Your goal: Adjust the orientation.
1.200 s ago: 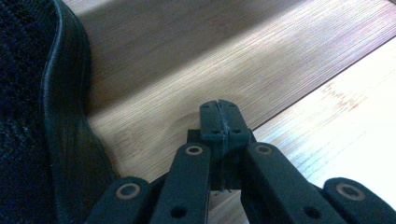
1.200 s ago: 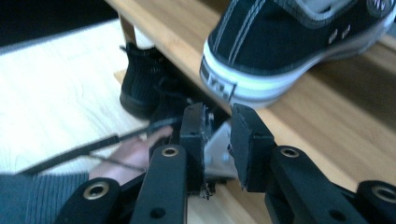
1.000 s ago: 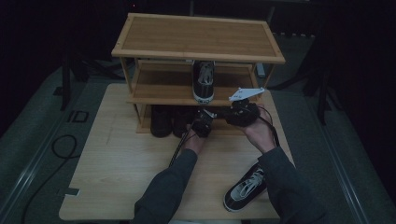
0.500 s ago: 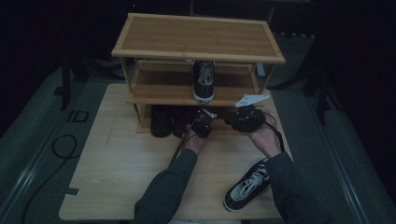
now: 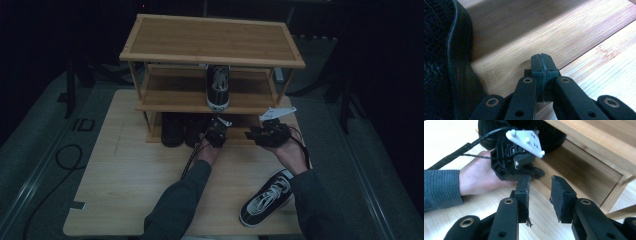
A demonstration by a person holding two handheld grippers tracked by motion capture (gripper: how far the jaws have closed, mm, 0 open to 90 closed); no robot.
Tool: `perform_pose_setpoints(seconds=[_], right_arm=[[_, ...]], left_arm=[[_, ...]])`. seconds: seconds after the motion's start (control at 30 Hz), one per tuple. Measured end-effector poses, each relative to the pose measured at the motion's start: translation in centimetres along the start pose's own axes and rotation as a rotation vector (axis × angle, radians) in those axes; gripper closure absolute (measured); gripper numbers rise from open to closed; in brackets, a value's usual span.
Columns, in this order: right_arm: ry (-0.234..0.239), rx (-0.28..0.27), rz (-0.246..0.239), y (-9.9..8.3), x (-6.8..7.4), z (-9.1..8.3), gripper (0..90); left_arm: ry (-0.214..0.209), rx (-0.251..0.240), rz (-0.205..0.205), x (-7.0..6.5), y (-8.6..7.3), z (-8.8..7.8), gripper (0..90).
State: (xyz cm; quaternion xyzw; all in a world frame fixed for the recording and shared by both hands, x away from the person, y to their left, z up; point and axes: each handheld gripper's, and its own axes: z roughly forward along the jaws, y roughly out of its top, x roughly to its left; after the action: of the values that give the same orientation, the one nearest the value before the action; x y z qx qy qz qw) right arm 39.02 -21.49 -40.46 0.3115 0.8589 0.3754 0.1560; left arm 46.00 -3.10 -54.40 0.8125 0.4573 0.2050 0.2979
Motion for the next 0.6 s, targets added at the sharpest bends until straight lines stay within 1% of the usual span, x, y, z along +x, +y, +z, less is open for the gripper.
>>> perform_pose_setpoints(seconds=[0.03, 0.17, 0.2, 0.3, 0.47, 0.6], right_arm=[[0.007, 0.000, 0.003, -0.2, 0.0, -0.1, 67.9], [0.002, 0.007, 0.007, -0.9, -0.2, -0.4, 67.8], [0.001, 0.009, 0.010, -1.1, -0.2, -0.5, 67.8], [0.010, 0.012, 0.013, -1.7, -0.2, -0.8, 67.5], [0.012, 0.029, 0.012, -2.8, 0.0, -1.1, 67.2], [0.017, 0.036, 0.024, -4.0, 0.0, -1.3, 66.8]], left_arm=[[0.000, 0.000, 0.000, 0.0, 0.0, 0.0, 90.0], [0.001, 0.000, -0.001, 0.0, 0.0, 0.0, 90.0], [-0.003, -0.006, -0.008, -0.1, 0.0, 0.0, 90.0], [-0.003, -0.010, -0.009, -0.1, 0.0, 0.0, 90.0], [-0.004, -0.010, -0.010, 0.0, -0.1, 0.0, 90.0], [-0.005, -0.011, -0.009, 0.0, -0.1, 0.0, 90.0]])
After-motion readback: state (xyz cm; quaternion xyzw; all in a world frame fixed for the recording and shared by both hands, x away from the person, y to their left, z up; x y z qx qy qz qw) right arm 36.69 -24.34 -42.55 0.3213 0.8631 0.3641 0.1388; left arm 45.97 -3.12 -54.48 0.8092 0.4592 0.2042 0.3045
